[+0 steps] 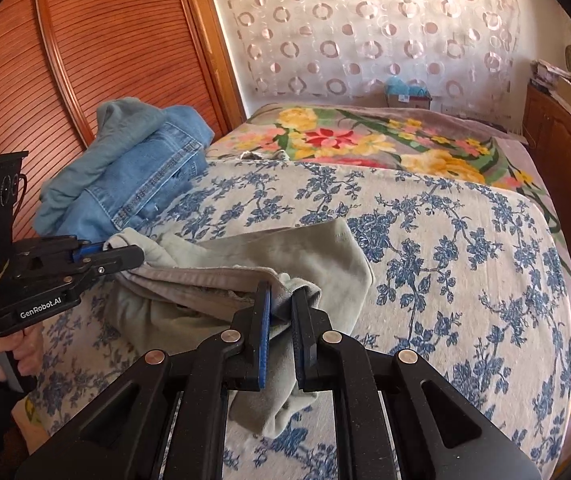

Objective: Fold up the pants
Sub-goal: 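Fold the held hem over toward the waistband with the left gripper and release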

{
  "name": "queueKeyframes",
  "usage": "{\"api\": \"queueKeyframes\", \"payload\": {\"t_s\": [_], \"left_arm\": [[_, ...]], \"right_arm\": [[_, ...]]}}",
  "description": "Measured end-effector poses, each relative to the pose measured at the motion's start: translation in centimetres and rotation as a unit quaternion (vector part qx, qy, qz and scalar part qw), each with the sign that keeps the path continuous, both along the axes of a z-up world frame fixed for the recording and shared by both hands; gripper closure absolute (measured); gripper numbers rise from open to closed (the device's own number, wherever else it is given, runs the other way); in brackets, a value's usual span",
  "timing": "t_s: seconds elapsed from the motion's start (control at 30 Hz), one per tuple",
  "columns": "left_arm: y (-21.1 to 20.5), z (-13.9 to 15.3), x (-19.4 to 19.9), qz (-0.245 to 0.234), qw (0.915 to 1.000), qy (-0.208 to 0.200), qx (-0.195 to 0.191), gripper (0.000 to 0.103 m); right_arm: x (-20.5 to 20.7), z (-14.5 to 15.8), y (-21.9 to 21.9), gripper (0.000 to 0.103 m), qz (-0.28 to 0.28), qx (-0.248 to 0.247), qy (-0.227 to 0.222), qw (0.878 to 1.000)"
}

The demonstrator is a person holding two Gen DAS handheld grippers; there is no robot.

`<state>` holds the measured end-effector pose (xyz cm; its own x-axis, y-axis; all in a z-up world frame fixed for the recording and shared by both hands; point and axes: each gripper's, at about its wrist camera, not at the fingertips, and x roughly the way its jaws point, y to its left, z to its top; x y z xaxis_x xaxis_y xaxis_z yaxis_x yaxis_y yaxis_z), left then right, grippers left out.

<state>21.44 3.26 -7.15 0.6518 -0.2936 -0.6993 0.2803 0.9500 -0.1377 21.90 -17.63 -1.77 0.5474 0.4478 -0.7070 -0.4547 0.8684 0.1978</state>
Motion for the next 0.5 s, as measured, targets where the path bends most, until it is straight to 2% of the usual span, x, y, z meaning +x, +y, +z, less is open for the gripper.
{"api": "queueKeyframes", "payload": {"t_s": [0.2, 0.3, 0.4, 0.47, 0.5], "left_arm": [[0.2, 0.5, 0.5, -0.006, 1.0, -0.005, -0.005, 0.095], [0.5, 1.4, 0.2, -0.013, 0.9997, -0.014, -0.013, 0.09], [0.7, 2.3, 0.0, -0.019, 0.9995, -0.023, -0.007, 0.077], [0.5, 2.7, -0.2, -0.025, 0.9993, -0.029, 0.003, 0.065], [0.5, 2.8, -0.2, -0.027, 0.9991, -0.032, 0.008, 0.062]], "right_arm": [[0.5, 0.2, -0.3, 0.092, 0.0, 0.005, -0.005, 1.0], [0.1, 0.9, -0.8, 0.089, 0.007, 0.013, -0.013, 1.0], [-0.3, 1.5, -1.2, 0.084, 0.008, 0.011, -0.026, 1.0], [-0.4, 1.9, -1.6, 0.072, 0.006, 0.011, -0.029, 1.0], [-0.5, 2.0, -1.7, 0.07, 0.004, 0.01, -0.029, 1.0]]}}
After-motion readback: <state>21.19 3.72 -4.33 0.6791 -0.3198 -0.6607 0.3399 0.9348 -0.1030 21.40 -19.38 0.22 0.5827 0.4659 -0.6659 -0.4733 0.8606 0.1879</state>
